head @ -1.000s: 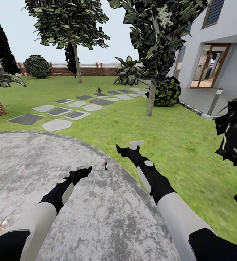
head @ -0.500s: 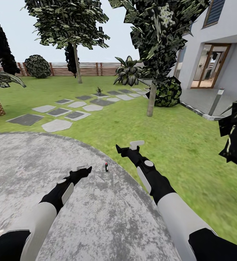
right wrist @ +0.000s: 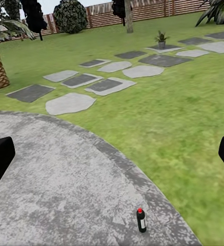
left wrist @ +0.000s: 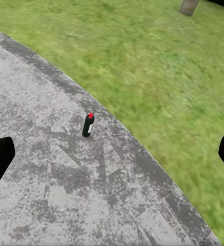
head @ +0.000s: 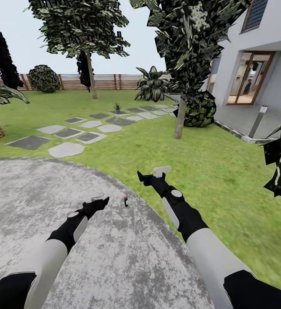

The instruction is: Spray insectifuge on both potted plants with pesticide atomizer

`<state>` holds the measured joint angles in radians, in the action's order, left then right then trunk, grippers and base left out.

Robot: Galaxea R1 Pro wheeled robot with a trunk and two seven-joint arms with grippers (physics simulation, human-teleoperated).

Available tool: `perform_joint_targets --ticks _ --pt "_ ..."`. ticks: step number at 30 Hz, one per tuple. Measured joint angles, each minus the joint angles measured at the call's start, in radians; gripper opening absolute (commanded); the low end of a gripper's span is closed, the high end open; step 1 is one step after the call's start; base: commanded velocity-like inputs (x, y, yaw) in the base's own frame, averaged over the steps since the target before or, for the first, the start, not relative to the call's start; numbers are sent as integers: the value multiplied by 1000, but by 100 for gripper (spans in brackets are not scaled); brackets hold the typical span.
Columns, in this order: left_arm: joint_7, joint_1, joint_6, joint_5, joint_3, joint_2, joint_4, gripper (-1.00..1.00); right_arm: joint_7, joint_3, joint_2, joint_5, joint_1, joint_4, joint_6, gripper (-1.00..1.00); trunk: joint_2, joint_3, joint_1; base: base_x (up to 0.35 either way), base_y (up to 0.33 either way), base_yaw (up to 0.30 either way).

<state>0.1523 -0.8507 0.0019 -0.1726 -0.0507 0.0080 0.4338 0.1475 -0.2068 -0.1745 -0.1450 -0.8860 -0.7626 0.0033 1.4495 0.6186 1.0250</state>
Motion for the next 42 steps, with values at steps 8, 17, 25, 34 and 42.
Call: perform_joint_targets --ticks 8,17,25,34,42 --pt "0 0 0 0 1 0 0 100 0 0 0 0 0 0 0 100 0 0 0 94 61 0" --pt "0 0 0 0 0 0 0 100 0 0 0 0 0 0 0 100 0 0 0 65 4 0" --pt "0 0 0 0 1 0 0 100 0 0 0 0 0 0 0 100 0 0 -1 304 0 0" --pt "0 0 0 0 1 0 0 100 0 -1 0 0 0 0 0 100 0 0 -1 334 0 0" --pt "0 0 1 0 0 0 1 100 0 0 0 0 0 1 0 100 0 0 -1 335 9 0"
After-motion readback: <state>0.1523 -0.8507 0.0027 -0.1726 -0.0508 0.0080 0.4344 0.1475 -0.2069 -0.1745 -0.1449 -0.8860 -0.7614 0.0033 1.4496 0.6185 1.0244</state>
